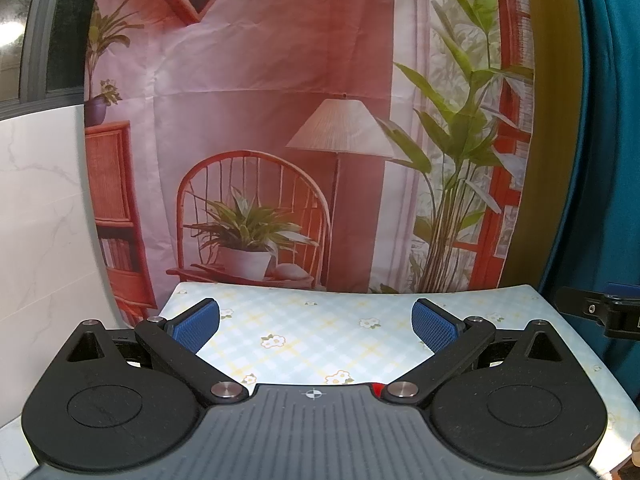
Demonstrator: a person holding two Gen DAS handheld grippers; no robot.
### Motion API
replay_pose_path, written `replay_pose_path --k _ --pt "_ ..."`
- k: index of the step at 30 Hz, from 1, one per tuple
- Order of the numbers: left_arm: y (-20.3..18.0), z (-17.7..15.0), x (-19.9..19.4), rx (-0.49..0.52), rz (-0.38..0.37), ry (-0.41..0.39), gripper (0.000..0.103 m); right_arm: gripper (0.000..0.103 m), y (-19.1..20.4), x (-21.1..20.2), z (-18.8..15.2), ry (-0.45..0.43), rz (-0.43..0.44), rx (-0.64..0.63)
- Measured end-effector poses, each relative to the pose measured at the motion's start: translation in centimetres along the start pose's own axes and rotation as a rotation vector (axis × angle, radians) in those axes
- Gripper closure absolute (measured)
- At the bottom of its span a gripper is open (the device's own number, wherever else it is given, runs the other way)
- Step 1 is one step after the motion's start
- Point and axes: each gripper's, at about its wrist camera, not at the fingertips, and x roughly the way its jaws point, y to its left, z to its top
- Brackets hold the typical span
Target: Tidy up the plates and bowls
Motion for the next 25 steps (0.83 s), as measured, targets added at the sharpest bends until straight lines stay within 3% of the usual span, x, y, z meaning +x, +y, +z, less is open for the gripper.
replay_pose_path --k 25 --pt "-0.3 0.3 -0.4 0.017 0.037 -0.02 0.0 0.0 -1.1 -0.7 0.2 -0.017 -0.024 0.011"
